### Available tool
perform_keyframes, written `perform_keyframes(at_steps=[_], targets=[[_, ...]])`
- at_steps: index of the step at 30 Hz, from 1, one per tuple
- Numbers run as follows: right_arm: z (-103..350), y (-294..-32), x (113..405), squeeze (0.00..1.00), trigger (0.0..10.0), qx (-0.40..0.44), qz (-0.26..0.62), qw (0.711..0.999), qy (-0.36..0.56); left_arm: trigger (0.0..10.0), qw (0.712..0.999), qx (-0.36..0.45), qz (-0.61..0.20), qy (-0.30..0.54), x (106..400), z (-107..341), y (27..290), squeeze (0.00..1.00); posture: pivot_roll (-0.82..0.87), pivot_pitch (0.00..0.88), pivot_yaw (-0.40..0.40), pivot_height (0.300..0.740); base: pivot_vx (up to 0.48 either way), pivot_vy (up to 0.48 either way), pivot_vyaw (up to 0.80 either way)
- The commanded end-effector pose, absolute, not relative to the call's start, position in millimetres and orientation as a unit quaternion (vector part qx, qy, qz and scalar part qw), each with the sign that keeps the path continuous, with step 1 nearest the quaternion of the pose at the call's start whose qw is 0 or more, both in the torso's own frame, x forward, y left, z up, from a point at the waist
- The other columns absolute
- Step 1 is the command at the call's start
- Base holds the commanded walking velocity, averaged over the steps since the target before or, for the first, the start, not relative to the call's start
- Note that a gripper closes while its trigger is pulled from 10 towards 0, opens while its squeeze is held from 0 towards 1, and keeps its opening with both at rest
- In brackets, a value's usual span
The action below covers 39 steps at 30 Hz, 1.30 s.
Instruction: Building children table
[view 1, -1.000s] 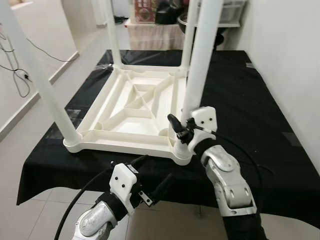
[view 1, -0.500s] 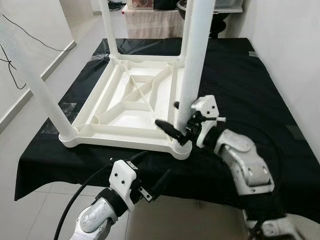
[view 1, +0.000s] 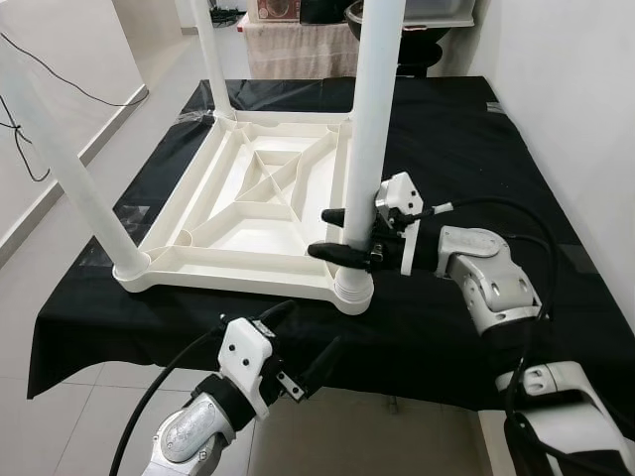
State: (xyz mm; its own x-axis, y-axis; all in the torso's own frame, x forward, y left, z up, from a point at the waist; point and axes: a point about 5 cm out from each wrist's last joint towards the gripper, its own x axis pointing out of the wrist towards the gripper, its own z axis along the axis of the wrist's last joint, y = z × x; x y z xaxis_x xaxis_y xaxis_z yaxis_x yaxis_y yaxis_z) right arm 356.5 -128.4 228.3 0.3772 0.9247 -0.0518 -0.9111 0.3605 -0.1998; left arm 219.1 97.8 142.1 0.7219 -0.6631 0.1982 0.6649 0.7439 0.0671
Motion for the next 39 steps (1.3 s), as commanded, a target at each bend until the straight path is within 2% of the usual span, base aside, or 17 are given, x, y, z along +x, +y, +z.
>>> perform_keyframes(at_steps=[1, 5, 9, 10, 12, 13, 14, 15, 16, 17, 21, 31, 32, 34, 35, 38, 39], targets=[[225.6, -123.1, 355.3, 0.00, 0.0, -0.096, 0.577, 0.810, -0.037, 10.0, 0.929, -0.001, -0.358, -0.096, 217.2, 138.3, 98.1, 0.00, -0.05, 0.147, 0.011, 0.740, 0.000, 0.000, 0.00], [222.7, -126.9, 355.5, 0.00, 0.0, -0.095, 0.570, 0.815, -0.038, 10.0, 0.928, -0.002, -0.360, -0.095, 217.4, 137.9, 98.1, 0.00, -0.05, 0.144, 0.013, 0.740, 0.000, 0.000, 0.00], [220.0, -133.4, 356.2, 0.00, 0.0, -0.100, 0.547, 0.830, -0.039, 10.0, 0.928, -0.002, -0.361, -0.094, 217.2, 137.6, 98.1, 0.00, -0.06, 0.142, 0.013, 0.740, 0.000, 0.000, 0.00], [218.4, -139.0, 357.9, 0.00, 0.0, -0.110, 0.519, 0.847, -0.039, 10.0, 0.928, -0.002, -0.361, -0.094, 217.1, 137.5, 98.1, 0.00, -0.06, 0.143, 0.012, 0.740, 0.000, 0.000, 0.00], [218.4, -139.0, 357.9, 0.00, 0.0, -0.110, 0.519, 0.847, -0.039, 10.0, 0.928, -0.002, -0.361, -0.094, 217.1, 137.5, 98.1, 0.00, -0.06, 0.143, 0.012, 0.740, 0.000, 0.000, 0.00], [212.1, -150.4, 360.1, 0.00, 0.0, -0.106, 0.447, 0.888, -0.029, 10.0, 0.928, -0.002, -0.361, -0.093, 216.6, 137.4, 98.3, 0.00, -0.06, 0.146, 0.007, 0.740, 0.000, 0.000, 0.00], [207.6, -158.6, 360.9, 0.00, 0.0, -0.104, 0.395, 0.913, -0.022, 10.0, 0.928, -0.003, -0.361, -0.093, 216.0, 137.3, 98.8, 0.00, -0.06, 0.150, 0.002, 0.740, 0.000, 0.000, 0.00], [207.6, -158.6, 360.9, 0.00, 0.0, -0.104, 0.395, 0.913, -0.022, 10.0, 0.928, -0.003, -0.361, -0.093, 216.0, 137.3, 98.8, 0.00, -0.06, 0.150, 0.002, 0.740, 0.000, 0.000, 0.00], [188.0, -166.2, 356.3, 0.00, 0.0, -0.107, 0.224, 0.969, 0.003, 10.0, 0.928, -0.003, -0.360, -0.093, 215.8, 137.5, 100.3, 0.00, -0.08, 0.157, 0.004, 0.740, 0.000, 0.000, 0.00], [165.7, -161.0, 337.3, 0.00, 0.0, -0.107, 0.155, 0.982, 0.021, 10.0, 0.928, -0.004, -0.360, -0.093, 215.5, 137.9, 101.1, 0.00, -0.07, 0.164, 0.010, 0.740, 0.000, 0.000, 0.00], [141.0, -140.0, 308.2, 0.00, 0.0, -0.101, 0.124, 0.987, 0.034, 10.0, 0.928, -0.004, -0.360, -0.092, 216.3, 137.5, 102.8, 0.00, -0.08, 0.159, 0.022, 0.740, 0.000, 0.000, 0.00], [147.0, -125.7, 318.2, 0.00, 0.0, -0.120, 0.139, 0.983, 0.021, 10.0, 0.929, -0.002, -0.358, -0.092, 219.1, 137.3, 102.7, 0.00, -0.07, 0.152, 0.014, 0.740, 0.000, 0.000, 0.00], [148.6, -124.7, 319.5, 0.00, 10.0, -0.122, 0.133, 0.983, 0.021, 10.0, 0.932, -0.003, -0.351, -0.094, 219.6, 137.6, 103.5, 0.00, -0.07, 0.152, 0.014, 0.740, 0.000, 0.000, 0.00], [153.7, -122.2, 319.2, 0.00, 10.0, -0.114, 0.136, 0.984, 0.013, 10.0, 0.933, -0.003, -0.348, -0.095, 220.1, 137.8, 103.9, 0.00, -0.07, 0.151, 0.015, 0.740, 0.000, 0.000, 0.00], [159.6, -121.2, 319.8, 0.97, 10.0, -0.103, 0.140, 0.985, 0.003, 10.0, 0.933, -0.003, -0.346, -0.095, 220.4, 137.9, 104.0, 0.00, -0.07, 0.151, 0.015, 0.740, 0.000, 0.000, 0.00], [179.6, -114.9, 325.1, 1.00, 10.0, -0.056, 0.236, 0.970, -0.034, 10.0, 0.932, -0.004, -0.351, -0.094, 220.6, 137.7, 103.1, 0.00, -0.07, 0.151, 0.021, 0.740, 0.000, 0.000, 0.00], [179.6, -114.9, 325.1, 1.00, 10.0, -0.056, 0.236, 0.970, -0.034, 10.0, 0.932, -0.004, -0.351, -0.094, 220.6, 137.7, 103.1, 0.00, -0.07, 0.151, 0.021, 0.740, 0.000, 0.000, 0.00]])
